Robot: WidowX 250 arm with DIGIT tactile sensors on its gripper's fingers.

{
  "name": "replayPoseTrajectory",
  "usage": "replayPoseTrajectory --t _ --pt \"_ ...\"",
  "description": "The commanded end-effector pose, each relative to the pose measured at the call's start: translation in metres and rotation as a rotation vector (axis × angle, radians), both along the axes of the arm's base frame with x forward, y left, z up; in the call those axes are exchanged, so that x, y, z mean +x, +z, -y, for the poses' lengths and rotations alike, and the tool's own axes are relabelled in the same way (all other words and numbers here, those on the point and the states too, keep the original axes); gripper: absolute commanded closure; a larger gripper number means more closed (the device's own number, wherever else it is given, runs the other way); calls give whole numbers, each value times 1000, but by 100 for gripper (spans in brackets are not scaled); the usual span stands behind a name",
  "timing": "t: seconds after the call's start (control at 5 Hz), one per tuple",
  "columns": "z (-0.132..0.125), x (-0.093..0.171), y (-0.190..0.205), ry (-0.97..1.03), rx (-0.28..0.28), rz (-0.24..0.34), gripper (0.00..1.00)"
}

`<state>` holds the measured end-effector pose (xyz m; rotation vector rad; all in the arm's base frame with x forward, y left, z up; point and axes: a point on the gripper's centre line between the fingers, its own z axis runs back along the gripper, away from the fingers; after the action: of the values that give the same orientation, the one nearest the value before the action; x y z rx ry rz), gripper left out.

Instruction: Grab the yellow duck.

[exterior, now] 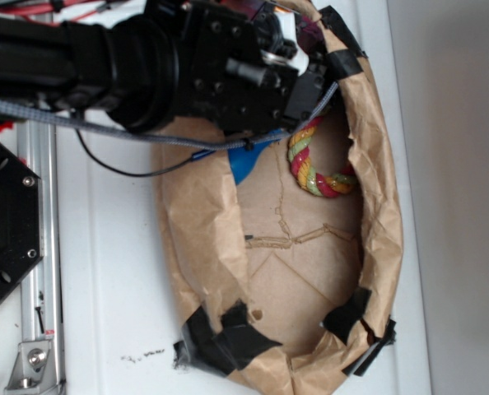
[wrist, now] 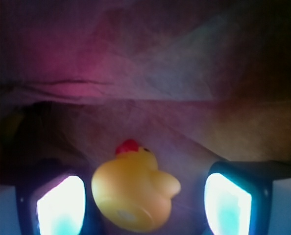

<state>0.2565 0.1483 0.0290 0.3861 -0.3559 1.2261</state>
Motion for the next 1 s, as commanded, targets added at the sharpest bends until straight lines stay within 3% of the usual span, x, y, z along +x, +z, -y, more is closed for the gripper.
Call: replayPoseTrajectory --t 0.0,0.6,0.8 --pt "-19 -19 -1 37 -20 -13 100" --pt "-10 -12 8 -67 -33 10 100" --pt "-2 -4 16 -200 -20 35 100"
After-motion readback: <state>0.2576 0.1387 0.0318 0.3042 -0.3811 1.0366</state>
